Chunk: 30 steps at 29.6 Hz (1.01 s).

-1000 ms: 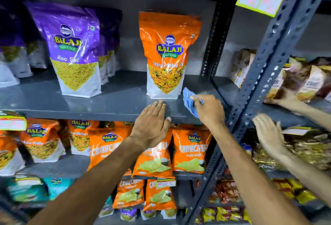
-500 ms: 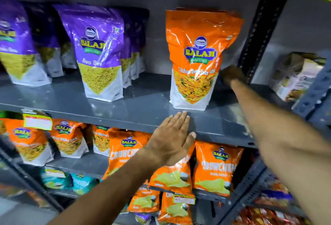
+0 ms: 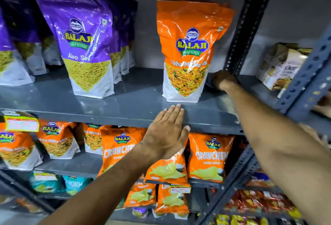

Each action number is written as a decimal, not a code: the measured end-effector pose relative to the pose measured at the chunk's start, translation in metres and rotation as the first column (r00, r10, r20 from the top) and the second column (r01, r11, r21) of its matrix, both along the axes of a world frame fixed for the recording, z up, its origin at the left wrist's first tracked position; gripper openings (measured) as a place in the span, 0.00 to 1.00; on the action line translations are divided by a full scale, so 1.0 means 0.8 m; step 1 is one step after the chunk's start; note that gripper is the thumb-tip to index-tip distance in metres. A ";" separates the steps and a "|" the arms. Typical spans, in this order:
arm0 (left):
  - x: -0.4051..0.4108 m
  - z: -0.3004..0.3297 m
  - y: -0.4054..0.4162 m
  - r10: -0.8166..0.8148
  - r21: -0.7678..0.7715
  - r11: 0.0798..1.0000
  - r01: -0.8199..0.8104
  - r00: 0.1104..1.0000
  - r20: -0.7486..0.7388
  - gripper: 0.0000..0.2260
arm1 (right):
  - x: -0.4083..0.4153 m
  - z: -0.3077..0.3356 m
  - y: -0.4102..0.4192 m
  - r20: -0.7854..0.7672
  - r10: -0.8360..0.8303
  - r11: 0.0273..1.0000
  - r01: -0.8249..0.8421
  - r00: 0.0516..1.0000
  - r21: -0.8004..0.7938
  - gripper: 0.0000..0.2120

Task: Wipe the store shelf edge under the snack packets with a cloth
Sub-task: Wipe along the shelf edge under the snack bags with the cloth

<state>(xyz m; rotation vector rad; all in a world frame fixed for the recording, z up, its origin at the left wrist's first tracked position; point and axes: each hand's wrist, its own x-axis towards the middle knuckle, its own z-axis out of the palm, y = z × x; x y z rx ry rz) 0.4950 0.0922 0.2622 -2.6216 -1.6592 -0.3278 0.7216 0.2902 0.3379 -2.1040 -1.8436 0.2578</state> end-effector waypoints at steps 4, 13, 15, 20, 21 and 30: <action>0.003 -0.001 -0.003 0.011 0.007 1.000 -0.011 1.000 -0.005 0.33 | 0.004 -0.011 -0.057 0.039 -0.058 0.996 0.055 0.998 0.070 0.17; 0.003 0.006 -0.007 -0.004 -0.044 0.999 0.004 1.000 0.005 0.31 | -0.001 -0.035 -0.181 0.149 -0.089 0.986 0.067 0.985 0.150 0.16; 0.003 0.007 -0.008 -0.006 -0.050 0.999 0.007 1.000 0.010 0.30 | -0.009 -0.035 -0.210 0.159 -0.080 0.986 0.055 0.984 0.155 0.17; 0.005 0.010 -0.012 -0.003 -0.069 0.998 0.004 1.000 0.014 0.30 | -0.020 -0.030 -0.263 0.151 -0.013 0.992 -0.006 0.988 0.122 0.17; 0.005 0.011 -0.011 -0.003 -0.074 0.997 0.005 1.000 0.017 0.30 | -0.018 -0.025 -0.264 0.109 0.003 0.994 -0.015 0.994 0.107 0.17; 0.003 0.011 -0.011 -0.003 -0.064 0.998 0.003 1.000 -0.004 0.30 | -0.018 0.013 -0.167 -0.078 -0.017 0.994 0.025 0.997 0.111 0.12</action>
